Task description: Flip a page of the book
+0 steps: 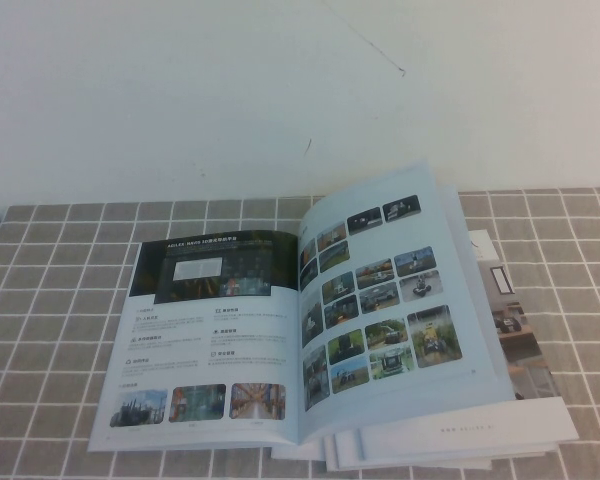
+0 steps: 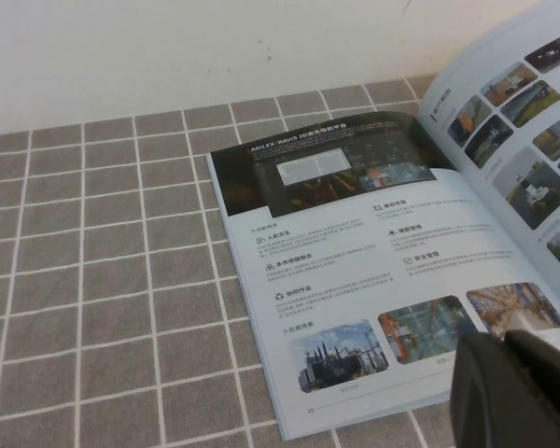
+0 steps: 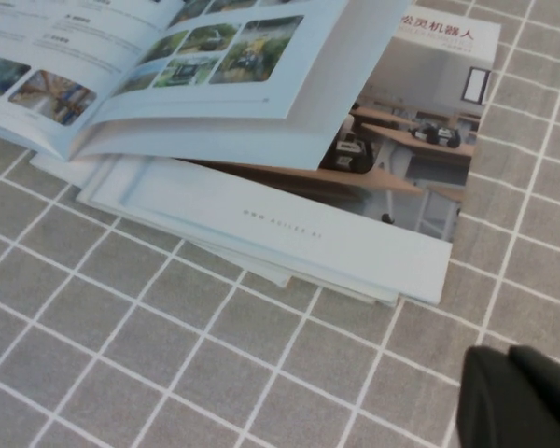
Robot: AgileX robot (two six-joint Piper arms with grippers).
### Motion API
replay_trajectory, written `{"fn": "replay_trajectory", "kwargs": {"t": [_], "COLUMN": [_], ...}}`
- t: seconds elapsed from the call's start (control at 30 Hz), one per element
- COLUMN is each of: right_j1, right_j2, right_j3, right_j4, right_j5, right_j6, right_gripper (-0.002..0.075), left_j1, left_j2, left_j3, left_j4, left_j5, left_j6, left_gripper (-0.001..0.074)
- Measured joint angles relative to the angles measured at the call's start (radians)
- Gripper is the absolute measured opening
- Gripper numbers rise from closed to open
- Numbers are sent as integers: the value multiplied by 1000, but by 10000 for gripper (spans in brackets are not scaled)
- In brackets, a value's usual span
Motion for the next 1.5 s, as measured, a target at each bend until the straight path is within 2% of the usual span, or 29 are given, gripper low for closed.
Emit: {"fn": "replay_trajectory", "kwargs": {"t": [0.57, 0.83, 0.97, 1.13, 1.5], "right_j1": [0, 0, 0, 0, 0], "right_j2": [0, 0, 0, 0, 0], "right_j3": [2, 2, 2, 2, 2], "right_j4": [30, 32, 36, 40, 40], "right_j5": [4, 5, 6, 6, 9], "right_j6": [5, 5, 5, 5, 5], "right_gripper": [-1, -1, -1, -1, -1], "left_j1": [6, 198, 268, 280, 280], "left_j2": [-15, -222, -234, -236, -238], "left_j3": [14, 146, 244, 327, 329], "left_j4": [-3, -66, -110, -114, -112], "left_j5": [-16, -29, -61, -177, -162], "left_j6": [-2, 56, 98, 125, 135], "left_gripper": [-4, -4, -4, -4, -4]}}
